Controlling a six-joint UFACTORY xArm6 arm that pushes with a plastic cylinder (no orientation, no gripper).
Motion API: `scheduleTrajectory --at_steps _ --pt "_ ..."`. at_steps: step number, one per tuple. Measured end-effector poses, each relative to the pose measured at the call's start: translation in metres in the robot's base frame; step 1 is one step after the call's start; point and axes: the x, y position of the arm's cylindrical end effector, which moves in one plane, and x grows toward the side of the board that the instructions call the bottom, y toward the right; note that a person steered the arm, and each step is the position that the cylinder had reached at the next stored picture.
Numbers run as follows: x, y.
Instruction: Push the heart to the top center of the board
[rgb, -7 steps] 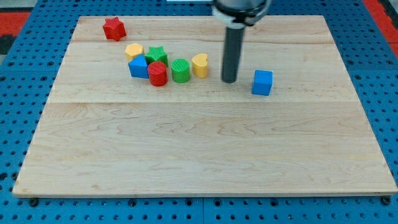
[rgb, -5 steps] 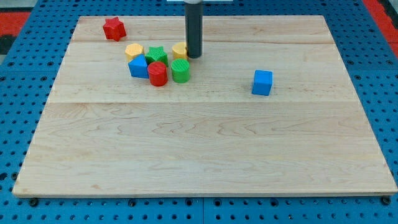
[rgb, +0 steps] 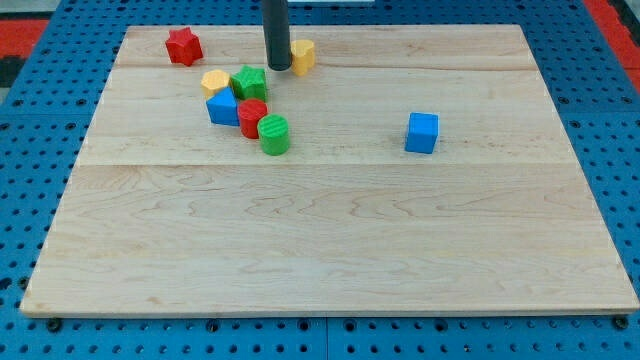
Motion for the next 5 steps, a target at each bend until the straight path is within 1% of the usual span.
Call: scheduleTrajectory --at_steps 1,2,3,4,5 --pt "0.021 0.002" --pt "0.022 0.017" --pt "0.0 0.045" --pt "-0.007 0.037" --pt "0.002 0.037"
